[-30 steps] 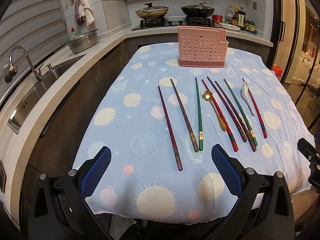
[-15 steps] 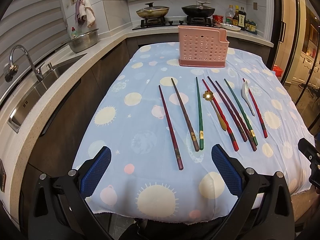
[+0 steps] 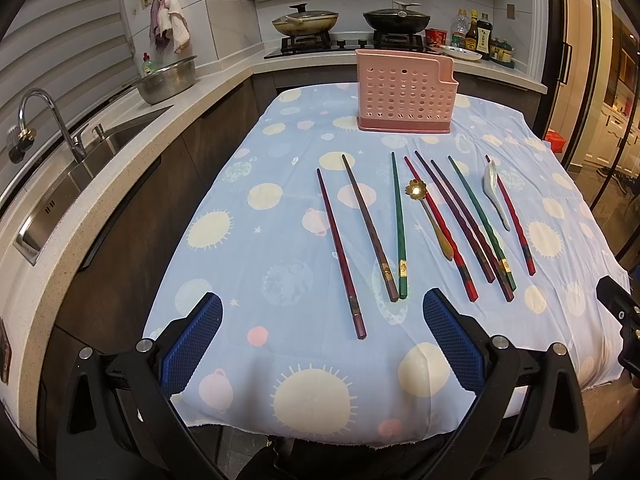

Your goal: Organize utensils

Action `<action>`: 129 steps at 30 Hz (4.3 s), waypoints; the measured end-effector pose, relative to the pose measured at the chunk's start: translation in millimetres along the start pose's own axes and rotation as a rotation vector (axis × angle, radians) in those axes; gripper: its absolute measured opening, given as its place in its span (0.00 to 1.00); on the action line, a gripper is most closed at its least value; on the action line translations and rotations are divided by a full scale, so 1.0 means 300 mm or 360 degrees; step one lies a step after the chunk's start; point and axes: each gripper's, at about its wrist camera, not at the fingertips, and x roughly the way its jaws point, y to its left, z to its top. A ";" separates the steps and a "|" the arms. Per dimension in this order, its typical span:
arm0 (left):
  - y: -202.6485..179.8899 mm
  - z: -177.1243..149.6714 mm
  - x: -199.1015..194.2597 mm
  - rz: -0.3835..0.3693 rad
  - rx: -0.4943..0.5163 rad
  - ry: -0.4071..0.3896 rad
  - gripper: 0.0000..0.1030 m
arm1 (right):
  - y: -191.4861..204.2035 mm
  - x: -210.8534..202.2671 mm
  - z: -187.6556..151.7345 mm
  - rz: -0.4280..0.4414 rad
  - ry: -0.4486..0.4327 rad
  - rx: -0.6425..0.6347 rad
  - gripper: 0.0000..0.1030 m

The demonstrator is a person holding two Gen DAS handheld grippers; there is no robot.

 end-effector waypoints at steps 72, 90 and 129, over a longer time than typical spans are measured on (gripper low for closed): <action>0.033 -0.062 0.308 -0.0300 -0.0042 0.0326 0.29 | 0.009 0.201 0.007 0.0015 0.0175 0.0023 0.93; 0.075 -0.025 0.345 -0.0416 -0.0102 0.0358 0.07 | 0.031 0.416 0.049 0.0014 0.0264 0.0031 0.42; 0.144 0.750 0.198 -0.0439 -0.0107 -0.0272 0.07 | -0.100 0.244 0.754 0.0197 -0.0361 0.0107 0.07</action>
